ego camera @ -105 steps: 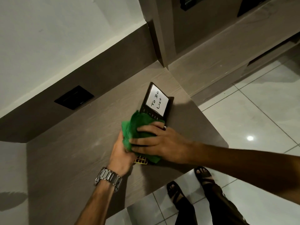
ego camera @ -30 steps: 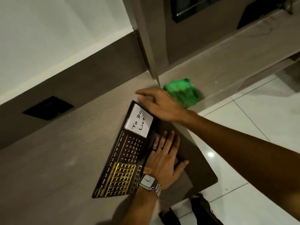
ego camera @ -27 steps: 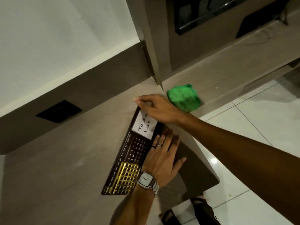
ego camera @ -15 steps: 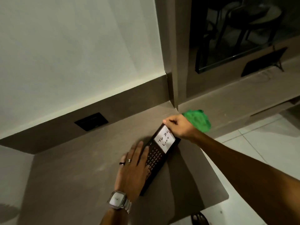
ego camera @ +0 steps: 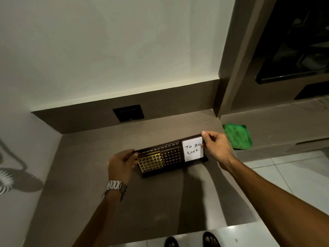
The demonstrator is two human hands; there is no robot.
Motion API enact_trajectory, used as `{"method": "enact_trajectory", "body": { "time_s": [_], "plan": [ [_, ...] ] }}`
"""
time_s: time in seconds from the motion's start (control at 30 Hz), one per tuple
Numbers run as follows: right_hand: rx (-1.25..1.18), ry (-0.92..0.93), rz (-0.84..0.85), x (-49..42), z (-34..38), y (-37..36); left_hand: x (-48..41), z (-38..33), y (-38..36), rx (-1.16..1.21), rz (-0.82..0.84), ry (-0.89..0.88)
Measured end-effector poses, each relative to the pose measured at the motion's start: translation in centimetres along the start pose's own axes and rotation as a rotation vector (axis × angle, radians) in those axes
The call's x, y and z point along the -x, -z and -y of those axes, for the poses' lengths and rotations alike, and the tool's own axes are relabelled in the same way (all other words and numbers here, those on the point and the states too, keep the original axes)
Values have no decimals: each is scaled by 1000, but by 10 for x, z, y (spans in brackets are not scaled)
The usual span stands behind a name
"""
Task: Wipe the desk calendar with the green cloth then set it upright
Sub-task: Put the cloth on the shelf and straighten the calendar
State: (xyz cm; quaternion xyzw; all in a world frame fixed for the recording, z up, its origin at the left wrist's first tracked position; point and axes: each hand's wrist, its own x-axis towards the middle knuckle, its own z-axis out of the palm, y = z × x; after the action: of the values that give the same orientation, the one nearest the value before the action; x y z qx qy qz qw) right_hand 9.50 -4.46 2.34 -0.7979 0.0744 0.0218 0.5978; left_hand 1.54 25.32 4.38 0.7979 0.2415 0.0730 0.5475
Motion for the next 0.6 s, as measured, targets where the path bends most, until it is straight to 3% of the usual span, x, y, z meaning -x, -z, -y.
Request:
{"method": "enact_trajectory", "body": {
  "time_s": [0.6],
  "plan": [
    [3,-93,-14,-16,9,-49,-48,-2,27,-121,-54,-59]
  ]
}}
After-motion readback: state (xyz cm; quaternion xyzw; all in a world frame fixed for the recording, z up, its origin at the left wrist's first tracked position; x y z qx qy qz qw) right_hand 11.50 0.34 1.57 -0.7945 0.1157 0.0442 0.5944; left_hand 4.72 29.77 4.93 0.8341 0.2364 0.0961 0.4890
